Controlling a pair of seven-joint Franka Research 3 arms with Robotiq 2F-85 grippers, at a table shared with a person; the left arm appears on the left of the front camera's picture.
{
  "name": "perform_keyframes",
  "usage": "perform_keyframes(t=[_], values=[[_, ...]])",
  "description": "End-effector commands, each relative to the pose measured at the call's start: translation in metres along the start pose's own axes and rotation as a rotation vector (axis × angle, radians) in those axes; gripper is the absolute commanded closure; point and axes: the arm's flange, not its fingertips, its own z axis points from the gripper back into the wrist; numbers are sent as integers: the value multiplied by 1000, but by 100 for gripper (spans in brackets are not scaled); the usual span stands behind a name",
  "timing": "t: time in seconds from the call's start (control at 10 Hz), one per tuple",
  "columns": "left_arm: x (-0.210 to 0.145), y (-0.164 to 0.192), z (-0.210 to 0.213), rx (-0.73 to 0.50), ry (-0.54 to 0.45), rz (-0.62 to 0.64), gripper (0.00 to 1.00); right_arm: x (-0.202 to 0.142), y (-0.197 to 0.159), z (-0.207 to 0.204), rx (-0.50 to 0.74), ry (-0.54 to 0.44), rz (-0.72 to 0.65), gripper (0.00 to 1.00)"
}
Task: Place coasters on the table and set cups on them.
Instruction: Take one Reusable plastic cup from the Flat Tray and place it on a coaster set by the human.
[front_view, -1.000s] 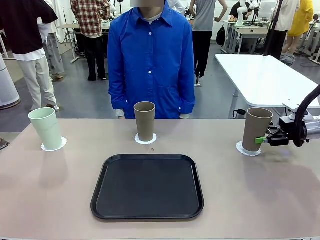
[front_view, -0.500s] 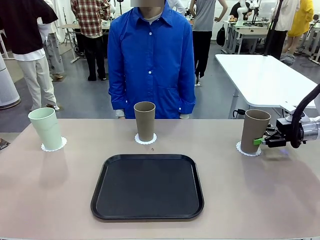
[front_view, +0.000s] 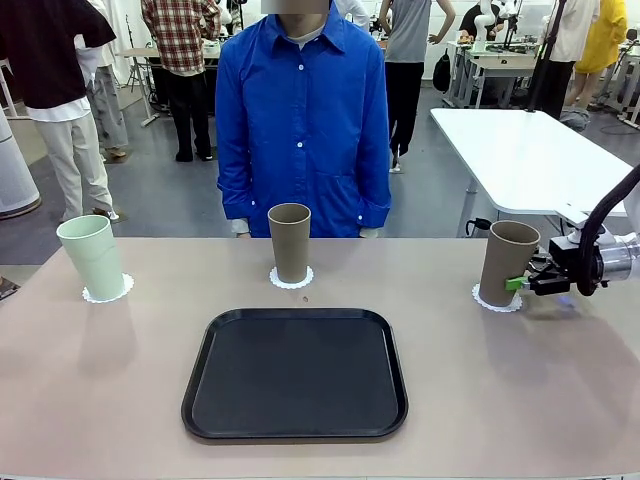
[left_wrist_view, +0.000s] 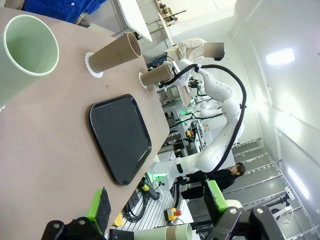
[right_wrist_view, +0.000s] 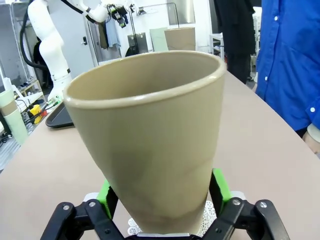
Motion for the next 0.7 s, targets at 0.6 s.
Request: perform_keyframes(t=[0.6], values=[[-2,-3,-1,-11,-9,-13,0,-1,-6,11,44,2,-23,0]])
